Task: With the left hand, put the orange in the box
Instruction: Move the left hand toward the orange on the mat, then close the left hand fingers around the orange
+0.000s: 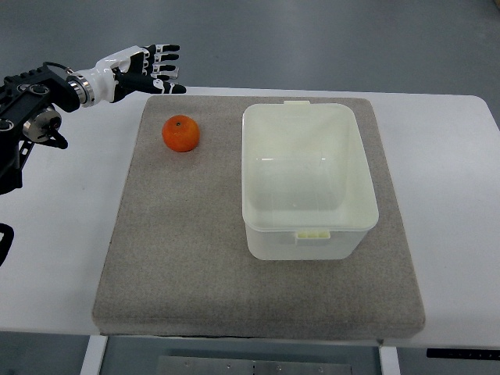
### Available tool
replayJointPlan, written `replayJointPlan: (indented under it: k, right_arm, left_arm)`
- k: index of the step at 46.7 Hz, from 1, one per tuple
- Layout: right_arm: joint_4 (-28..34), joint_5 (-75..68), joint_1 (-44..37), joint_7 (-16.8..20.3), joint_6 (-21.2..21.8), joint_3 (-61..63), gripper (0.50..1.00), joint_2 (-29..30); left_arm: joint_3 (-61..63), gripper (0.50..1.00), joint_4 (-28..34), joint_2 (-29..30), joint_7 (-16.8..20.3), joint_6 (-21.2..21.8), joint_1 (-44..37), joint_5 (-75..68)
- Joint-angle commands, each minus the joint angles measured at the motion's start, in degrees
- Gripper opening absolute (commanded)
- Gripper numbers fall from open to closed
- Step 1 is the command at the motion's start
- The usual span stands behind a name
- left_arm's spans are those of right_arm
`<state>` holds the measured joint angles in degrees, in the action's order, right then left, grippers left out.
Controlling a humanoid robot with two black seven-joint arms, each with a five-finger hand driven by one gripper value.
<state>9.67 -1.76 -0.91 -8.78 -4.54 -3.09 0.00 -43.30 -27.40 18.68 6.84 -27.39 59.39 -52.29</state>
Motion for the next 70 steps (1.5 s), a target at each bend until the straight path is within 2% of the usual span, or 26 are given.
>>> replayJointPlan:
  k: [1, 14, 25, 38, 70]
  right_arm:
    - [0.0, 0.0, 0.0, 0.0, 0.0, -0.1, 0.926, 0.0]
    - [0.0, 0.0, 0.0, 0.0, 0.1, 0.0, 0.926, 0.0]
    - [0.0, 0.0, 0.0, 0.0, 0.0, 0.0, 0.926, 0.0]
    - [0.0, 0.0, 0.0, 0.0, 0.0, 0.0, 0.926, 0.0]
    - [0.0, 0.0, -0.1, 0.0, 0.0, -0.1, 0.926, 0.0]
  left_arm:
    - [0.7, 0.994, -1.9, 0.2, 0.0, 0.1, 0.0, -4.8]
    - [6.0, 0.992, -7.4, 2.6, 0.0, 0.6, 1.9, -19.1]
    - [6.0, 0.992, -8.5, 2.4, 0.1, 3.1, 2.2, -33.2]
    - [8.9, 0.992, -9.8, 2.1, 0.1, 3.2, 2.3, -42.2]
    - [13.5, 0.981, -9.3, -0.1, 0.0, 3.2, 2.6, -44.6]
